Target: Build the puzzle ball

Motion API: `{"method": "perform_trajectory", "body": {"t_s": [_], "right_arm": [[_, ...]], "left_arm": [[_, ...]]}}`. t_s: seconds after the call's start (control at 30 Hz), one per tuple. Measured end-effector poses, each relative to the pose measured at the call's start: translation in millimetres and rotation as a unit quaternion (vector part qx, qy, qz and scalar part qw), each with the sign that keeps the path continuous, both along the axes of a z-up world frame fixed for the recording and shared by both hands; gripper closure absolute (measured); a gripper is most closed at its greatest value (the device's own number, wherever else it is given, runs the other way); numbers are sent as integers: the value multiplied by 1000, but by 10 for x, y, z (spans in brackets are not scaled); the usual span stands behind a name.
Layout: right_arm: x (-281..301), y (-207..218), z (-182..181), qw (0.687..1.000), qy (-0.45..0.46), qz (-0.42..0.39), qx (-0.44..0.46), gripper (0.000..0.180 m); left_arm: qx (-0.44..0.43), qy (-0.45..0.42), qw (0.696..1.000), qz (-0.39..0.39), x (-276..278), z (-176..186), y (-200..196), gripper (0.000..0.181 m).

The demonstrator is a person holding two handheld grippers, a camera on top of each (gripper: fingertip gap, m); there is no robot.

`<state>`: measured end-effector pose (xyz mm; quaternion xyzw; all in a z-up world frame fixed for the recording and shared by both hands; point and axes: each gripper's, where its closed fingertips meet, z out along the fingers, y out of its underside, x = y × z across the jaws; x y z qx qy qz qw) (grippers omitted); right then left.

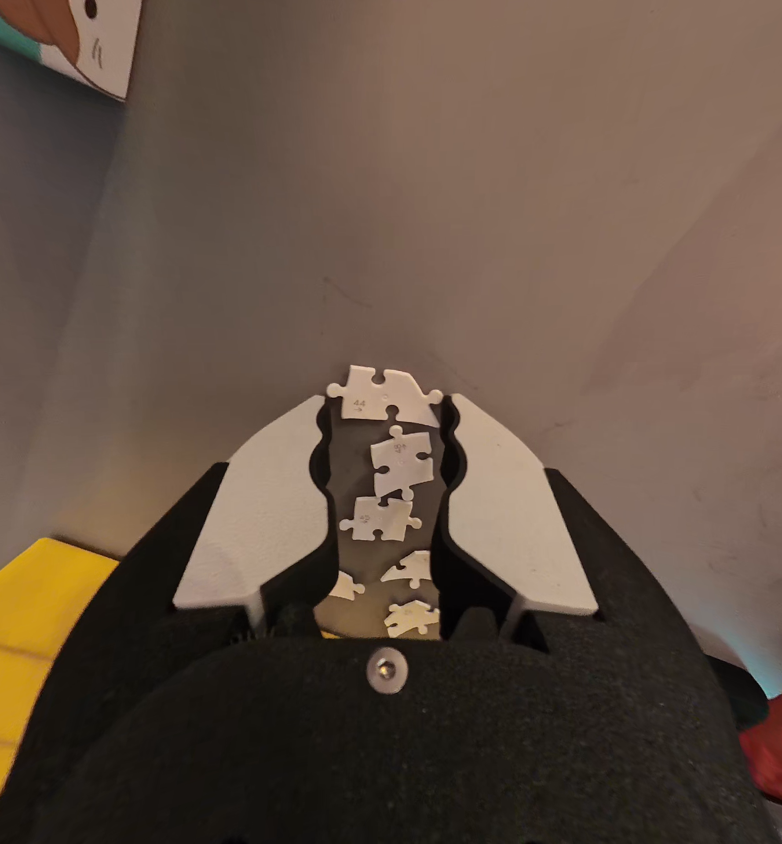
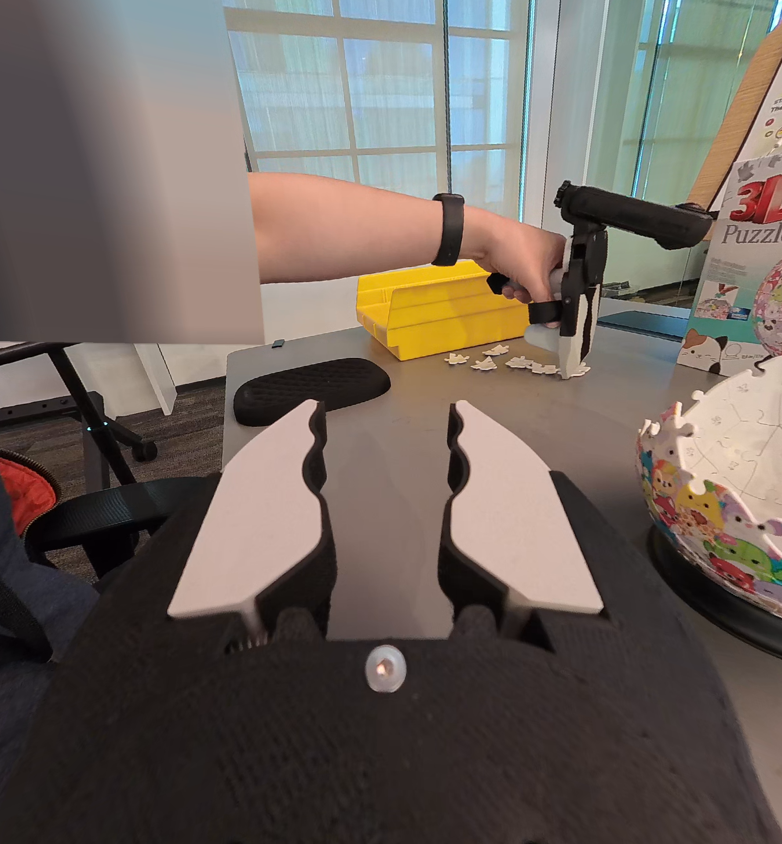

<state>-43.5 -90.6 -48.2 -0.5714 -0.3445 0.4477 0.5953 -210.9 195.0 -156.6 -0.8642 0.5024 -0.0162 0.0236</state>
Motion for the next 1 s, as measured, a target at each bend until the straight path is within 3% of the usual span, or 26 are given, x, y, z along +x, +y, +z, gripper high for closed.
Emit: {"method": "perform_trajectory", "body": {"t_s": [0.3, 0.57, 0.8, 1.0], "right_arm": [[-2, -3, 2, 1000, 0, 0, 2, 128], [13, 18, 8, 1000, 5, -5, -3, 128], [81, 89, 79, 999, 20, -37, 4, 134], [120, 342, 261, 993, 52, -92, -57, 146]], "left_arm": [[47, 14, 999, -24, 5, 30, 11, 140], [207, -51, 977, -12, 223, 478, -57, 140], [315, -131, 940, 16, 425, 931, -613, 140], [334, -188, 924, 16, 635, 1061, -1148, 140]]}}
